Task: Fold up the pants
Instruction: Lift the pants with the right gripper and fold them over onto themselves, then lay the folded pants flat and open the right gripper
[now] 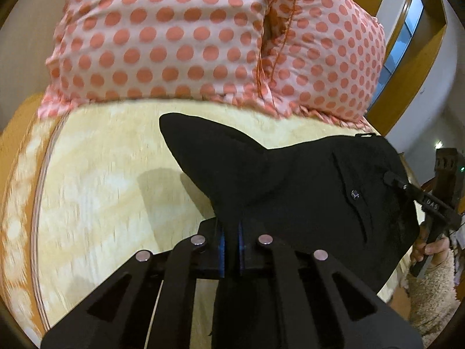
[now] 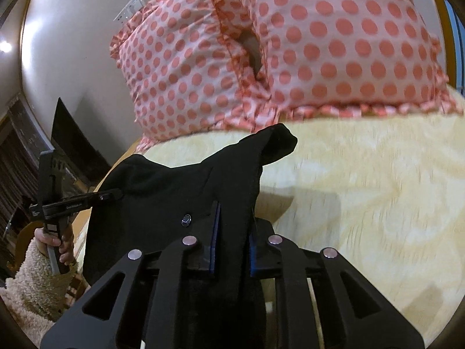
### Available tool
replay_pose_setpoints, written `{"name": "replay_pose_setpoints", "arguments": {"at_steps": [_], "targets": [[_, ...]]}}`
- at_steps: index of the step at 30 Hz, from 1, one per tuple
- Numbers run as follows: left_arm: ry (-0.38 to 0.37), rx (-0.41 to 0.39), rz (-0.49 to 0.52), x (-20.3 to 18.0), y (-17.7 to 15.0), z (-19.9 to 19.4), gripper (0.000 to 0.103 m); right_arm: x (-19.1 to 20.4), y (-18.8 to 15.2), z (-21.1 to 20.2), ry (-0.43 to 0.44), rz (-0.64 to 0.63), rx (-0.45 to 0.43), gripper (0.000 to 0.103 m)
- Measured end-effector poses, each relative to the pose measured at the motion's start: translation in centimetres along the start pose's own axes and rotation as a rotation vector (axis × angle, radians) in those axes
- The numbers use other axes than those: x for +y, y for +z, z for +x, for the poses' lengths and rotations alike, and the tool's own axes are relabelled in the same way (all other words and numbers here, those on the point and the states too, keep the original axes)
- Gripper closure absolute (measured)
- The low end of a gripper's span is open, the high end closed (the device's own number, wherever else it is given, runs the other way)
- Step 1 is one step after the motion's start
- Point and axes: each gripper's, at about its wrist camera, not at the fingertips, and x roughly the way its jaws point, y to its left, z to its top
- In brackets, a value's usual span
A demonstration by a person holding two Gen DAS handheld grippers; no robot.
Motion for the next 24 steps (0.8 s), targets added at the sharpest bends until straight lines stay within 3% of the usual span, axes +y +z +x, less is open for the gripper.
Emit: {"name": "replay_pose_setpoints", "arguments": {"at_steps": [7,11,14,16,21,23,24], "targets": [[0.062,-0.098,0.031,0.1,7.4,3.2,0.097,-2.5,5.6,2.6,-0.065,-0.011,-0.093,0.088],[0.086,-0.021,-0.017,1.9,8.6,7.4,0.095,-5.2,5.6,6.5,-0.118,0.057,-0.002,0.088],[0.156,0.036,-0.025,3.1,7.7,10.2,0.091,-6.2,4.7,9.1,-0.204,0.070,0.075,0.087],[0.165,0.065,-0.071,4.2,6.9,11.7,0.076,-6.2,4.2,10.0,-0.249,0.061,0.089,0.083],[0.195,0.020,-0.128,5.0,6.2,10.3,0.061,-5.3,3.7,8.5,-0.386,0.032,0.070,0.054],[0.230,-0.029,-0.105,4.3,5.8,8.2,0.050,-4.5,3.7,6.3,-0.446,0.013,0.001,0.054],[0.226,-0.065,-0.095,3.6,5.2,6.7,0.035,-3.6,3.4,4.9,-0.448,-0.011,-0.040,0.054]]}}
